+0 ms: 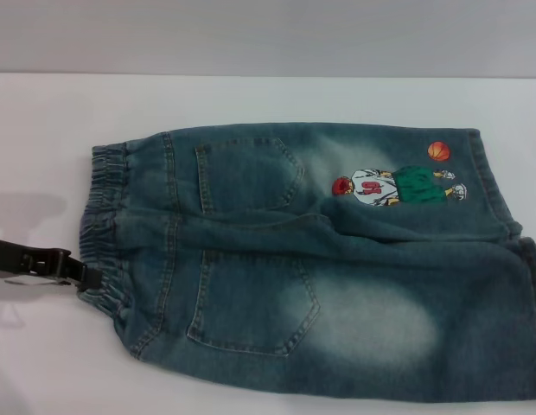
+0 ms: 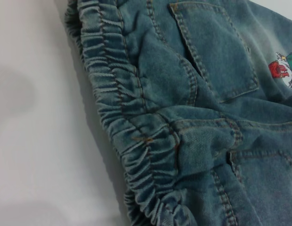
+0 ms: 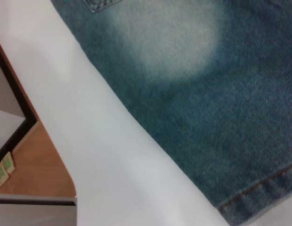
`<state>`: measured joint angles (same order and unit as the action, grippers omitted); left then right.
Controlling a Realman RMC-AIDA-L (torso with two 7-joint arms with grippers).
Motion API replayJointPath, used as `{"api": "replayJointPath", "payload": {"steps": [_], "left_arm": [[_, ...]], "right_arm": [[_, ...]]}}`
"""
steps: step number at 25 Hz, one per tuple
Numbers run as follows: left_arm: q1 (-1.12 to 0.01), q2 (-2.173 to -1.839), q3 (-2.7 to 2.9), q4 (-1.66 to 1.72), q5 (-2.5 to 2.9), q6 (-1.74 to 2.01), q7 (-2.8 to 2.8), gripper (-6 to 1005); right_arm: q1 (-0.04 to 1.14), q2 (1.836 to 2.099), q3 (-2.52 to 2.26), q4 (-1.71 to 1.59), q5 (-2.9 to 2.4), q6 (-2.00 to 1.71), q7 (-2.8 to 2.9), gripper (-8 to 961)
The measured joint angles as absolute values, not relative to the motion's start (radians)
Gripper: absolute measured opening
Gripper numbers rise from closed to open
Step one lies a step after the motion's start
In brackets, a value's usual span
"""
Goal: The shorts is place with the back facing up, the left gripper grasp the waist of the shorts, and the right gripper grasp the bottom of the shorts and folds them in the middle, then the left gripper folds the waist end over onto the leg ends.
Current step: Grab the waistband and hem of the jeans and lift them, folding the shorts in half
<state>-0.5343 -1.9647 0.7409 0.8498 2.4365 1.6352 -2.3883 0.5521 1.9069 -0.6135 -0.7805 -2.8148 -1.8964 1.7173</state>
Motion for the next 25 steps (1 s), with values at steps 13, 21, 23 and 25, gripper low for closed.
{"api": "replayJointPath", "payload": {"steps": [13, 21, 23, 25], "left_arm": [[-0.535, -1.967, 0.741, 0.850, 2.436, 1.633, -2.388, 29], [-0.535, -1.969, 0.741, 0.848, 2.436, 1.631, -2.386, 29], [-0.535, -1.969, 0.741, 0.848, 2.436, 1.630, -2.387, 29], [-0.535, -1.969, 0.741, 0.848, 2.436, 1.630, -2.387, 29]], "right_arm": [[0.561, 1.913, -0.626, -0.781, -2.810, -1.883, 1.725, 481], [0.573, 1.927, -0.626, -0.781, -2.810, -1.871, 1.727, 481], [0.576, 1.929, -0.626, -0.781, -2.811, -1.870, 1.727, 481], [0.578, 1.931, -0.626, -0.781, -2.811, -1.870, 1.727, 481]]}}
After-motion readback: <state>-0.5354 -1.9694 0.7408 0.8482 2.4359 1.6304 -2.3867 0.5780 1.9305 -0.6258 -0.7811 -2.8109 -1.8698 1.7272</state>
